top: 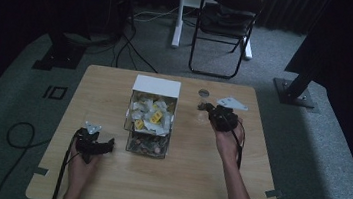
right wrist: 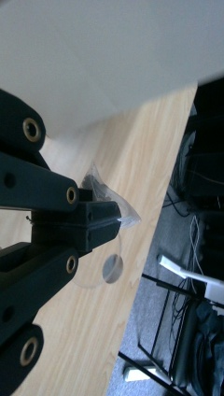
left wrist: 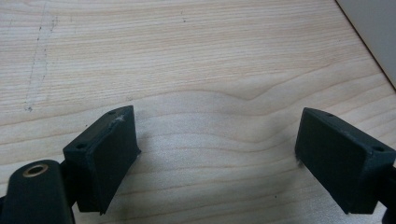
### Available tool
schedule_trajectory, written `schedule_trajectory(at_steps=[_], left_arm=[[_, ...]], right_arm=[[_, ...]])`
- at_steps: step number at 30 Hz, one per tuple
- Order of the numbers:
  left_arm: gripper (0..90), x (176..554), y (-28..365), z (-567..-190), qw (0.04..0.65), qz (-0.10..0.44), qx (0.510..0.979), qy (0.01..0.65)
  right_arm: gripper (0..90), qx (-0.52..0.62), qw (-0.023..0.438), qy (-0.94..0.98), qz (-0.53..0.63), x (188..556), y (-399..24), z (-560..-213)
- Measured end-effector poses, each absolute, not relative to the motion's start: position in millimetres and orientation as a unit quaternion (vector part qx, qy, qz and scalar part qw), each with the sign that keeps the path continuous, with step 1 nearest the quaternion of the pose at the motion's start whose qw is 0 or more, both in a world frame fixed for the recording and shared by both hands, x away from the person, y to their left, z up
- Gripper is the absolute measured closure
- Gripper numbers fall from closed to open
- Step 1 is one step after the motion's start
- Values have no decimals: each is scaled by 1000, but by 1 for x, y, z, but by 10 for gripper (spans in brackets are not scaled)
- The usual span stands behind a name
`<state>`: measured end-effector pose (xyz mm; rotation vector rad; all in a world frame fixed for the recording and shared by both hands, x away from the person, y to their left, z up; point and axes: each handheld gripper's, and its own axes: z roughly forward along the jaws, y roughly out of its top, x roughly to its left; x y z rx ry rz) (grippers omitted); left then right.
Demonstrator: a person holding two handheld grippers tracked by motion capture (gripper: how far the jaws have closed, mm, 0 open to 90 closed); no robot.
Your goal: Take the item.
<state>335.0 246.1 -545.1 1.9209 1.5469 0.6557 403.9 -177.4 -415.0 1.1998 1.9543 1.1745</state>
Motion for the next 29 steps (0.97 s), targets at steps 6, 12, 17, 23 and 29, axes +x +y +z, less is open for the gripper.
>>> schedule_trajectory(at_steps=[6, 12, 17, 23, 29], left_arm=[[137, 335, 246, -545, 291, 246, 720, 580], [137, 335, 246, -545, 291, 246, 720, 580], [137, 335, 246, -545, 291, 246, 720, 580], [137, 335, 246, -545, 291, 246, 720, 580], [137, 335, 246, -545, 290, 246, 720, 580]], right_arm=[[900, 470, 280, 723, 422, 431, -178, -416], [492, 497, 256, 718, 414, 451, -182, -424], [257, 500, 251, 725, 402, 444, -187, -433], [193, 500, 238, 736, 389, 429, -196, -462], [196, 550, 242, 713, 362, 424, -217, -504]])
